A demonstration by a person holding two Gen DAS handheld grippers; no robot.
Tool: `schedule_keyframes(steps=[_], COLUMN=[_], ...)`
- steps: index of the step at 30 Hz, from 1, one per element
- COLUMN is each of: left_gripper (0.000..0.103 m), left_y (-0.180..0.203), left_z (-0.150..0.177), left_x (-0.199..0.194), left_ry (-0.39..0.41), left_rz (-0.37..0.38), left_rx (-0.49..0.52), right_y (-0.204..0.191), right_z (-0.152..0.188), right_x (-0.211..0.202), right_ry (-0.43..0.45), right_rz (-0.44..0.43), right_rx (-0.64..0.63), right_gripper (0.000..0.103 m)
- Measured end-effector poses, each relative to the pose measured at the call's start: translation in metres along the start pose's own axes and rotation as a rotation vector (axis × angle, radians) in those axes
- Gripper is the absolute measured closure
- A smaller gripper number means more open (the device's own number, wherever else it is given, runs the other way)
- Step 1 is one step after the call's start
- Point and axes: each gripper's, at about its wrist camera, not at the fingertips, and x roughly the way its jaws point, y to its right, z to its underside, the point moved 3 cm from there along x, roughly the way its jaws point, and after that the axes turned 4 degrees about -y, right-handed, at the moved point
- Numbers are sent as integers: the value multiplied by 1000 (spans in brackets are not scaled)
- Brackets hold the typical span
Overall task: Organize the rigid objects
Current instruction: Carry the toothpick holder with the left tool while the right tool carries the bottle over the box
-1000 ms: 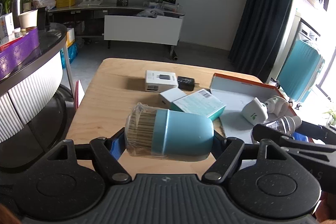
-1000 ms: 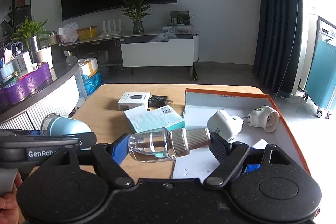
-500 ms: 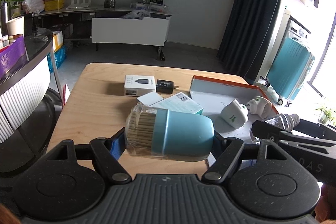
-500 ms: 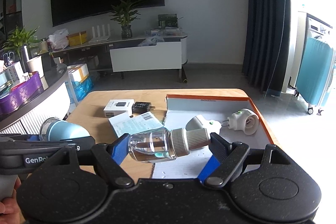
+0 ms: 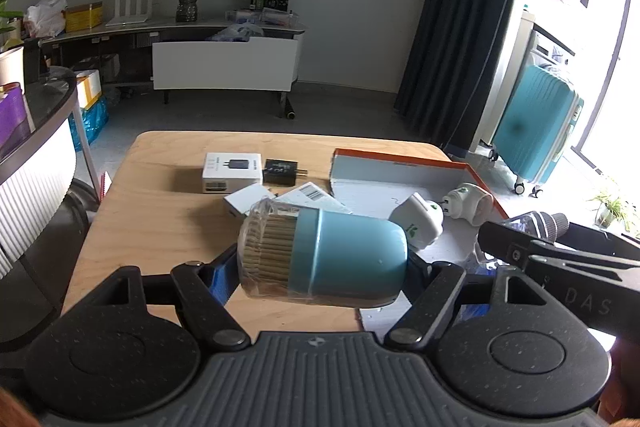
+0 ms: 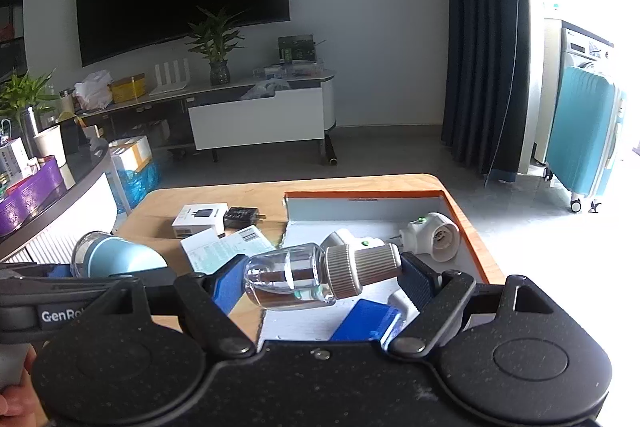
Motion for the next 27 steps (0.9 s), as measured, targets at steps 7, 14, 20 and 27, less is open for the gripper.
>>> schedule_keyframes(steps=[7, 14, 20, 27], left_gripper=[25, 25, 25, 25], left_y=[11, 21, 31, 40], left_z=[-2, -8, -12, -15], left_x=[5, 9, 13, 17], left_ry=[-11, -11, -11, -10], left_rz=[15, 28, 41, 50], left_rx=[12, 27, 38, 54], right_y=[12, 24, 33, 44], right_z=[-3, -10, -15, -20], right_x=[-1, -3, -3, -2], right_ry=[3, 9, 19, 25], right_rz=[16, 31, 45, 58], right_rx=[10, 20, 26, 40], right_gripper=[8, 8, 8, 8])
